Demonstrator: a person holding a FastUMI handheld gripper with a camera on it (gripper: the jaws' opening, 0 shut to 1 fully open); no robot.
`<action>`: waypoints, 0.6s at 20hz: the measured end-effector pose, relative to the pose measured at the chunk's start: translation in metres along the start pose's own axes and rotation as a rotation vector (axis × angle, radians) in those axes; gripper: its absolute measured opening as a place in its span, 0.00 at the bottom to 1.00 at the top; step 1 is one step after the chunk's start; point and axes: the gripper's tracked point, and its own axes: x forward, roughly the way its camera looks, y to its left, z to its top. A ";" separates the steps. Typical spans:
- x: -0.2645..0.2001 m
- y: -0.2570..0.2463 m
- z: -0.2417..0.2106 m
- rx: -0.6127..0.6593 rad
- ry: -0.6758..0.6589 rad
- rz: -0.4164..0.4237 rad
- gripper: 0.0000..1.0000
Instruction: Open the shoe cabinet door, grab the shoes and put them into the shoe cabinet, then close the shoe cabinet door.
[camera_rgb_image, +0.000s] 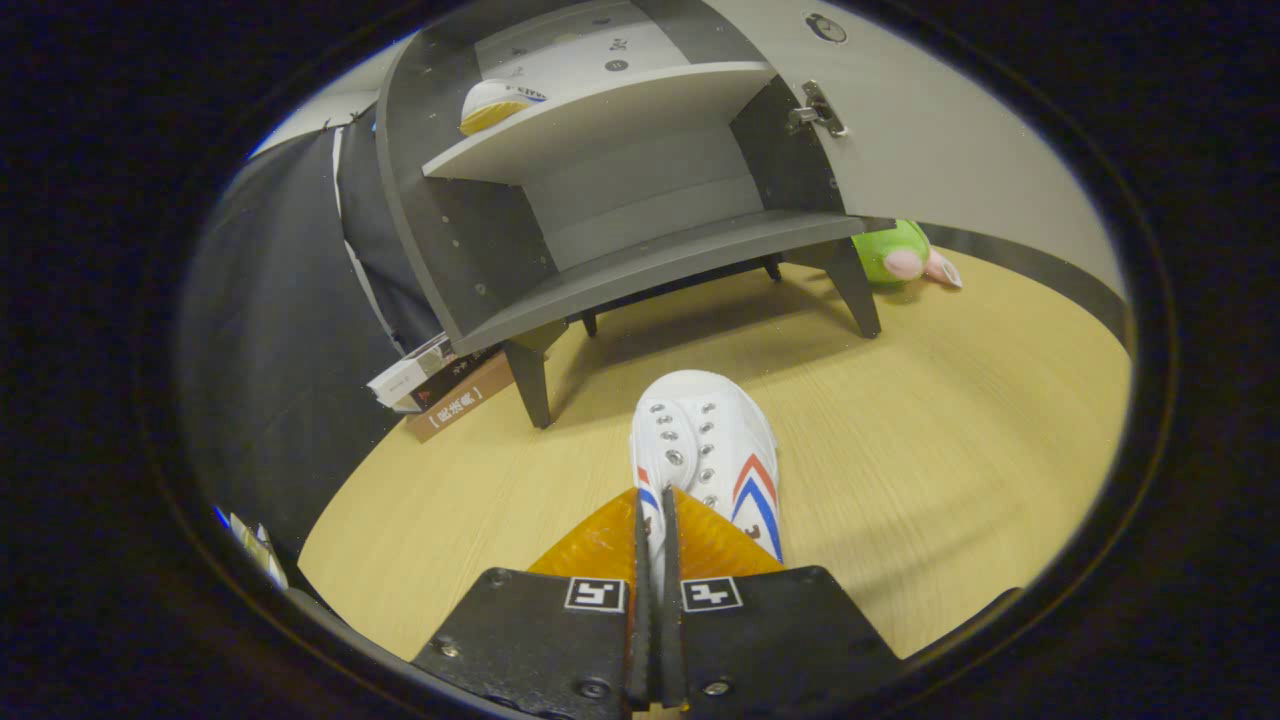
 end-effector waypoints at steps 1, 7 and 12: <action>-0.002 0.000 0.001 0.007 -0.005 0.010 0.07; -0.011 0.007 0.003 0.014 -0.059 0.066 0.06; -0.033 0.010 0.024 -0.041 -0.150 0.095 0.05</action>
